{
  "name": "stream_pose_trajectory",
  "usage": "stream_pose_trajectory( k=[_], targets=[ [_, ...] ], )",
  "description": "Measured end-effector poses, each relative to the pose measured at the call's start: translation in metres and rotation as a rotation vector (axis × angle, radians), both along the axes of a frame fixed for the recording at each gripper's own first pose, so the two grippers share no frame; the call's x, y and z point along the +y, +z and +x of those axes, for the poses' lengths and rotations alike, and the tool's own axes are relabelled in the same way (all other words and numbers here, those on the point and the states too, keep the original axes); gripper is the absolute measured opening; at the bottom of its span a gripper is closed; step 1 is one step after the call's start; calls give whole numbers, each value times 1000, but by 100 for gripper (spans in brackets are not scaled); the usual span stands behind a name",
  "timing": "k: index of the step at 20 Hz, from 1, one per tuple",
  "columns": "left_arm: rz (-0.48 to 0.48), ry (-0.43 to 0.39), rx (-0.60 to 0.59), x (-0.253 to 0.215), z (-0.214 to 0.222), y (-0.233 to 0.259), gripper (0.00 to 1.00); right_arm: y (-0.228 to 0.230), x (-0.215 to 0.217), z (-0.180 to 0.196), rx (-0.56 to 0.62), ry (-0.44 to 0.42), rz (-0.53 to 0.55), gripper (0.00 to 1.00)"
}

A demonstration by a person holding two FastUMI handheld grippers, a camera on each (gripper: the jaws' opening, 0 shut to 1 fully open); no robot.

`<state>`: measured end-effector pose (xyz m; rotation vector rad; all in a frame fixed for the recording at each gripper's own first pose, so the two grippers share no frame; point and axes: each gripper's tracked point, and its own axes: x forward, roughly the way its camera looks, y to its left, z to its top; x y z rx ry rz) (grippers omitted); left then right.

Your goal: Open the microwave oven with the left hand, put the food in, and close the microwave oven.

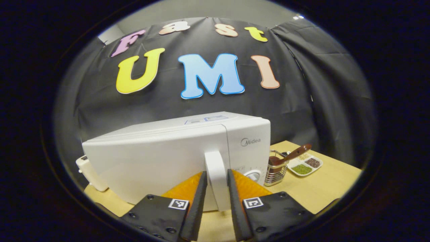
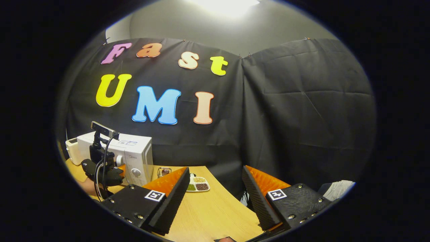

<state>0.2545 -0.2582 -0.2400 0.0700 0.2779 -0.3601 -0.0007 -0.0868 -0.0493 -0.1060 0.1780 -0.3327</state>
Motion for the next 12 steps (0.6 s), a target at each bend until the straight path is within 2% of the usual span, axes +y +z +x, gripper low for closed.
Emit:
stream_pose_trajectory(
  k=[1, 3, 6, 10, 11, 12],
  targets=[
    [10, 6, 8, 1, -1, -2, 37, 0, -1, 0, 4, 4, -2, 95],
    [4, 17, 27, 1, -1, -2, 34, 3, -3, -1, 2, 8, -6, 95],
    [33, 25, 40, 2, -2, 0, 18, 5, -6, -5, -9, 14, -12, 95],
    [4, 8, 89, 4, -11, -1, 13, 2, -11, -9, -5, 22, -20, 95],
    [-1, 20, 106, 9, -26, -4, 16, 4, -12, -9, -13, 24, -18, 95],
    [-1, 12, 55, 15, -36, 5, 15, 5, -14, -8, -22, 26, -16, 95]
  ],
)
